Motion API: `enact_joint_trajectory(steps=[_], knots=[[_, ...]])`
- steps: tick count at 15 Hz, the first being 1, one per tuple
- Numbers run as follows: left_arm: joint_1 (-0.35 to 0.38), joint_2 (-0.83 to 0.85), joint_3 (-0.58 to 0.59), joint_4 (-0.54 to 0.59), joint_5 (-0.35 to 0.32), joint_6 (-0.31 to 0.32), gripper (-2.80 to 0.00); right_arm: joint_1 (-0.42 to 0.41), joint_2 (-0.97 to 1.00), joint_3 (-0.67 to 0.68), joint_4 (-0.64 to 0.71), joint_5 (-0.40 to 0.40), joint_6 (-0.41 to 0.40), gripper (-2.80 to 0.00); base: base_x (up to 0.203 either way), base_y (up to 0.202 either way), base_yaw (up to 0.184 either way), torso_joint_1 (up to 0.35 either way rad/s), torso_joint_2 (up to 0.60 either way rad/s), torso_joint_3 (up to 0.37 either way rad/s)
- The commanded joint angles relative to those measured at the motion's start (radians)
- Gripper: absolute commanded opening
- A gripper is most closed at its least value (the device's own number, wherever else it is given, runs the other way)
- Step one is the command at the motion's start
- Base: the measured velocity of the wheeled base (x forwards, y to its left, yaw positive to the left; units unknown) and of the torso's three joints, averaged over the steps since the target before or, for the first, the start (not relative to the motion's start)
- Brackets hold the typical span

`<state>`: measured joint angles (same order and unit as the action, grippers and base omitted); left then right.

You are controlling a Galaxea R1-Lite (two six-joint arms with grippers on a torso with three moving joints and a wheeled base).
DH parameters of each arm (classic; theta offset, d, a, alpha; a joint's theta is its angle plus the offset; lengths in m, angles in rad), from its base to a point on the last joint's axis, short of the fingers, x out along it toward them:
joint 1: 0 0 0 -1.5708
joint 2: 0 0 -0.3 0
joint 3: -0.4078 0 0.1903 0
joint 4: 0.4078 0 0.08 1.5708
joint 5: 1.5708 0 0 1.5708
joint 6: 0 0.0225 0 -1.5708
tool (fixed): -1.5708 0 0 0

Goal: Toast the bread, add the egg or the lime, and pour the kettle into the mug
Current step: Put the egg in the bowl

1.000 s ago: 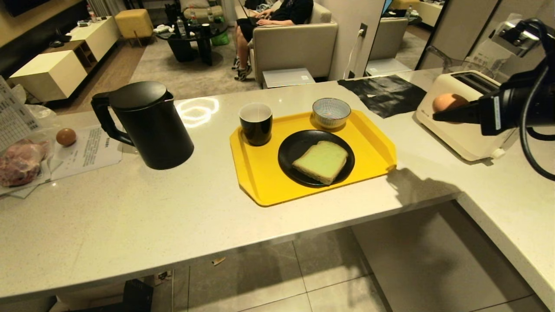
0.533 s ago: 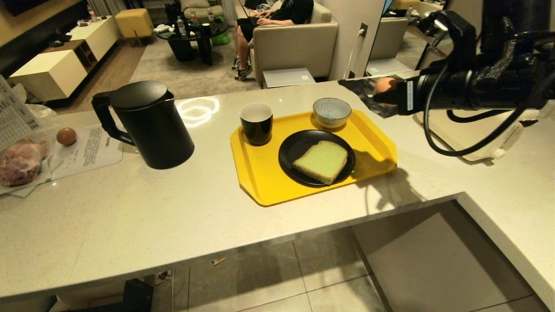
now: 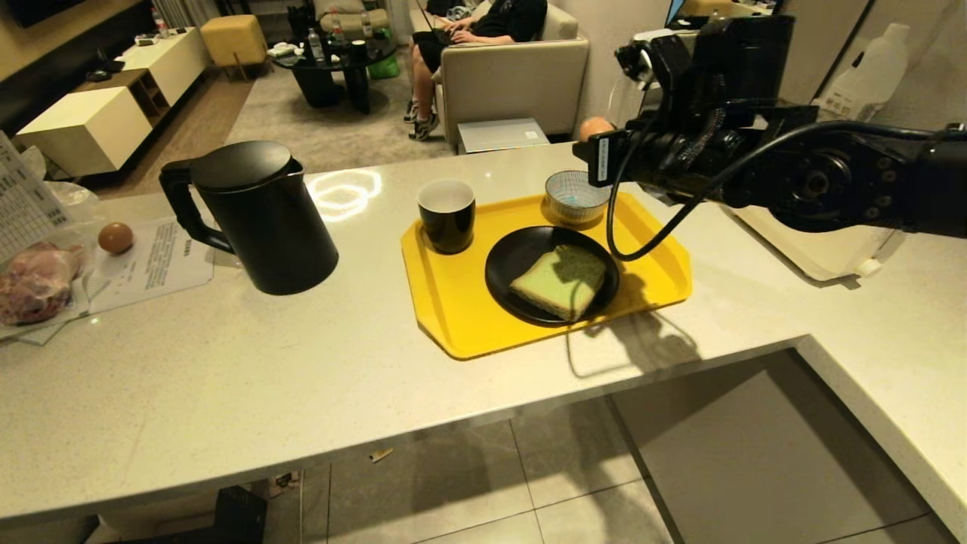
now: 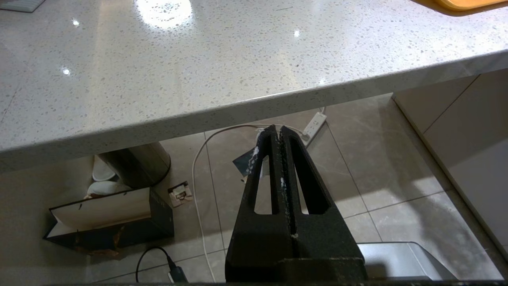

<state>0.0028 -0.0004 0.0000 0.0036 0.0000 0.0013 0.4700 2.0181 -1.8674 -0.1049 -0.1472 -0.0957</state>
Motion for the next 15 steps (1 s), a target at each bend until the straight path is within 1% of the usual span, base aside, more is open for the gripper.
enact_joint_trajectory(steps=[1,5,8,11,13,15], knots=[[0.0,0.0,0.0,-0.001,0.0,0.0,-2.8,0.006,0.099,-0.076,-0.001,-0.001,-0.002,-2.8,0.0,0.0,0.0,0.0,0.0,0.0],[0.0,0.0,0.0,0.001,0.0,0.0,-2.8,0.006,0.174,-0.097,-0.023,-0.023,-0.017,-2.8,0.0,0.0,0.0,0.0,0.0,0.0],[0.0,0.0,0.0,-0.001,0.0,0.0,-2.8,0.006,0.184,-0.097,-0.152,-0.047,-0.016,-2.8,0.0,0.0,0.0,0.0,0.0,0.0],[-0.001,0.0,0.0,-0.001,0.0,0.0,-2.8,-0.008,0.16,-0.096,-0.162,-0.055,-0.016,-2.8,0.0,0.0,0.0,0.0,0.0,0.0],[0.0,0.0,0.0,0.0,0.0,0.0,-2.8,-0.02,0.15,-0.096,-0.165,-0.08,-0.015,-2.8,0.0,0.0,0.0,0.0,0.0,0.0],[-0.001,0.0,0.0,0.0,0.0,0.0,-2.8,-0.042,0.134,-0.096,-0.162,-0.08,-0.015,-2.8,0.0,0.0,0.0,0.0,0.0,0.0]])
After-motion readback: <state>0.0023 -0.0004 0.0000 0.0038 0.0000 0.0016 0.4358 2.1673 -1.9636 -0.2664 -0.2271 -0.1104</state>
